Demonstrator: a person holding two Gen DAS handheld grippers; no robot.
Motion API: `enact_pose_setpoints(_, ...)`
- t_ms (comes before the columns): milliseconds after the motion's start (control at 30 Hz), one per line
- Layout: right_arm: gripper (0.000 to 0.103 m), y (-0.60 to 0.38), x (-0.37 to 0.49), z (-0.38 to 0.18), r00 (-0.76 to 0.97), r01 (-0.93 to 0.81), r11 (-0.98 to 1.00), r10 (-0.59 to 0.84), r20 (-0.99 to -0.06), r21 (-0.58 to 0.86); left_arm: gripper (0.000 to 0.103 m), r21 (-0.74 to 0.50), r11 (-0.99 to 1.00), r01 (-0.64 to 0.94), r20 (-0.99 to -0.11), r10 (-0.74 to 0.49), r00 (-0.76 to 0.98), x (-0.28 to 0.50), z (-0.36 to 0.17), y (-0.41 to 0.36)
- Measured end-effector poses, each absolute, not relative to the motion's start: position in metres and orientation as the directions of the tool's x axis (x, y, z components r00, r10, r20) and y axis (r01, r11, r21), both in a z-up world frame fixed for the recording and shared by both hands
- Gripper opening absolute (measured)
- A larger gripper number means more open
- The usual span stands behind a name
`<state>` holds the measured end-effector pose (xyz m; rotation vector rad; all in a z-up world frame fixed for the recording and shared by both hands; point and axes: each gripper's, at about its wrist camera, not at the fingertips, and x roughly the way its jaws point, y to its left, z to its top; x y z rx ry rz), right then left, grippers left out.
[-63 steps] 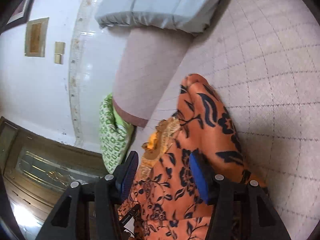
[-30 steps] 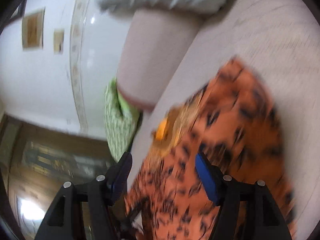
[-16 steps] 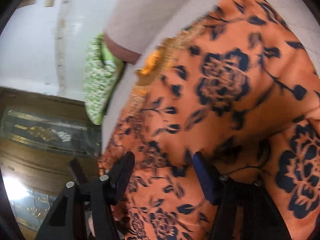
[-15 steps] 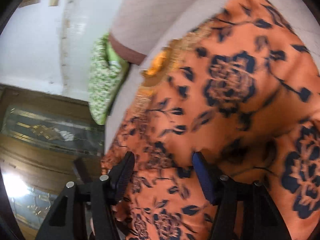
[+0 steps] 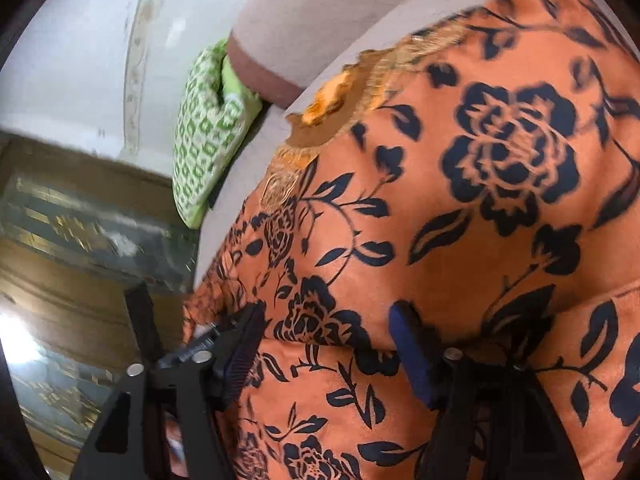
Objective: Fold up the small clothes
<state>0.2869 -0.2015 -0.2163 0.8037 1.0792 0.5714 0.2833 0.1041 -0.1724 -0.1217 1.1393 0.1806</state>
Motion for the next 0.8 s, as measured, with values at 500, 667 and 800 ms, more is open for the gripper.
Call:
enact_pose_setpoints(500,0.074,-0.180,0.283,-0.193,0.506,-0.109,0.959,0.281,-0.815,0.263,0.103,-0.017,0.939,-0.343,-0.918,0.121,0.377,0.286,-0.166,0.158)
enact_pose_setpoints(667,0.074,-0.191,0.274,-0.178,0.566,-0.067,0.924,0.345,-0.749,0.376,0.103,-0.110,0.903,-0.416,-0.884,0.103,0.456,0.277,-0.137,0.201)
enact_pose_setpoints(800,0.074,-0.184,0.262,-0.157,0.649,-0.116,0.902,0.386,-0.656,0.416,0.103,-0.164,0.826,-0.540,-0.839,0.171,0.516,0.257,-0.111,0.259)
